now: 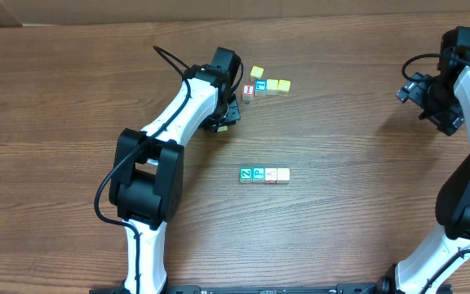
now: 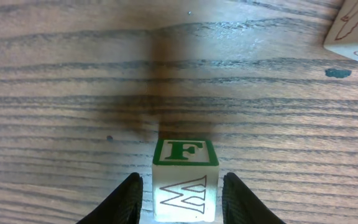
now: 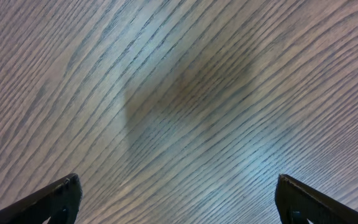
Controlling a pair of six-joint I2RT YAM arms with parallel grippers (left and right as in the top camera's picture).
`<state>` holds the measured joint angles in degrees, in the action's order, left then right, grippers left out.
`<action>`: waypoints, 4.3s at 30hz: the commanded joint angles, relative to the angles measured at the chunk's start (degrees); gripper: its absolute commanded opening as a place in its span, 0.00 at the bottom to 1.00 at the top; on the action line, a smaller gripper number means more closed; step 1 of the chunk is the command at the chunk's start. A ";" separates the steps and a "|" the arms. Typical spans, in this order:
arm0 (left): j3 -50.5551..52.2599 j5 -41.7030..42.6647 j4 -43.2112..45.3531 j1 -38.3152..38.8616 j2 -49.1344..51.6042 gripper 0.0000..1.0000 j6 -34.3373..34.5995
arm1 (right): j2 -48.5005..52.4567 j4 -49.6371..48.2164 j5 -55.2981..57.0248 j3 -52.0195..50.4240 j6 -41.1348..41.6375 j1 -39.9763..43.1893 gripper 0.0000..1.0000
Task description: Flip 5 blocks
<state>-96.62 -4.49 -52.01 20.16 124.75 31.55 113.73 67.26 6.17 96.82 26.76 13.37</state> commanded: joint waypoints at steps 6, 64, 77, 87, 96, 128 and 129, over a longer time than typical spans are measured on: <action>1.36 0.48 0.46 0.48 0.85 0.33 -2.89 | -1.53 -0.13 0.15 0.87 -0.24 0.15 1.00; -0.94 -1.51 1.42 0.37 0.83 0.35 -9.33 | -1.55 -0.13 0.15 0.87 -0.24 0.15 1.00; -0.92 -1.68 0.33 0.37 0.83 0.31 -9.33 | -1.53 -0.13 0.15 0.87 -0.24 0.15 1.00; -0.74 -1.66 -0.24 0.37 0.83 0.32 -9.33 | -1.53 -0.13 0.15 0.87 -0.24 0.15 1.00; 0.28 -1.68 0.02 0.37 0.83 0.33 -9.31 | -1.53 -0.13 0.15 0.87 -0.24 0.15 1.00; 2.12 -1.70 1.73 0.48 0.83 0.27 -9.33 | -1.53 -0.13 0.15 0.87 -0.24 0.15 1.00; 2.12 -1.70 1.73 0.48 0.83 0.27 -9.35 | -1.53 -0.13 0.15 0.87 -0.24 0.15 1.00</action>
<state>-94.94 -5.41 -50.54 20.16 124.77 23.33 113.73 67.26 6.20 96.79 26.72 13.37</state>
